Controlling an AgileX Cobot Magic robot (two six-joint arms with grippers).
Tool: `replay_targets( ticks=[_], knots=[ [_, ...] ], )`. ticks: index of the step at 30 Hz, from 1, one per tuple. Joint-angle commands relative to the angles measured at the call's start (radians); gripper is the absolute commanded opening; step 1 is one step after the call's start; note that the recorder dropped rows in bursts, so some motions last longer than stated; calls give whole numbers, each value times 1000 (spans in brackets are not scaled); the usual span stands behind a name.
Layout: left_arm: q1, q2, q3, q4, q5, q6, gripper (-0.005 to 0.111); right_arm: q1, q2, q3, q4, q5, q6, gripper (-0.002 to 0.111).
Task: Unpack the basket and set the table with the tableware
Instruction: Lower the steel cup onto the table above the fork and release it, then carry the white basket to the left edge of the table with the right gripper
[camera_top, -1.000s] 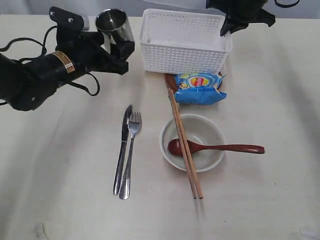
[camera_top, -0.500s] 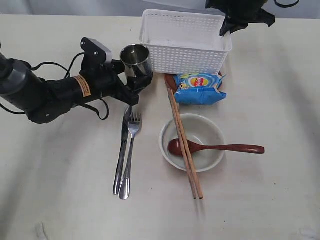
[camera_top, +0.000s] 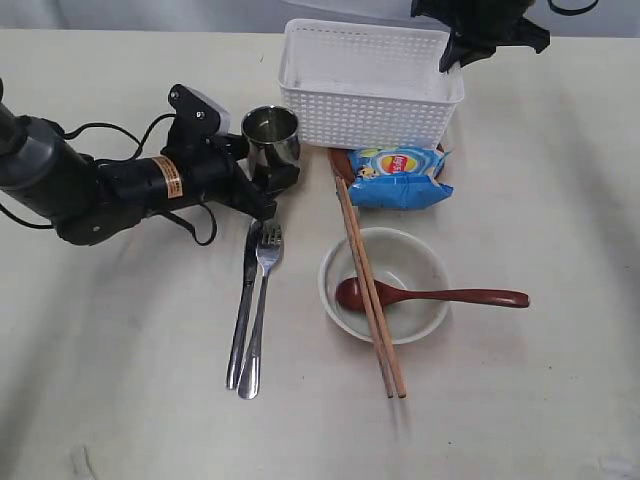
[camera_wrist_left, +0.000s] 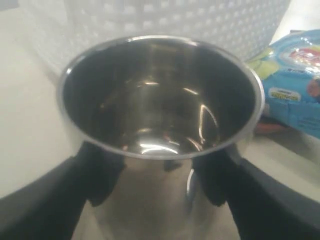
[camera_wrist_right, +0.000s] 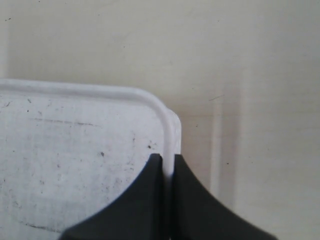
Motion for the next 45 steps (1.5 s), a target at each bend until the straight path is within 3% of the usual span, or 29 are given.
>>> replay_targets(
  ticks=[1,6,8,13,21,36,45],
  knots=[
    [-1,-1,-3,2,-19,-18,9,-4,8,3,-3,5,-15,0],
    [-1,-1,-3,-37,-19,-18,51,-4,8,3,-3,-4,-15,0],
    [-1,-1,-3,-49,-19,-21,62,-4,8,3,-3,-9,-15,0],
    [-1,-1,-3,-51,-19,-29,76,-4,8,3,2,-12,-15,0],
    [-1,-1,-3,-51,-19,-45,76,-4,6,3,108,-72,-17,0],
    [1,-87,-3,-40,-13,-72,76,-62,-122,3,68,-49,-12,0],
    [1,-219,-3,-21,141,-75,76,-57,-164,3,64,-24,-20,0]
  ],
)
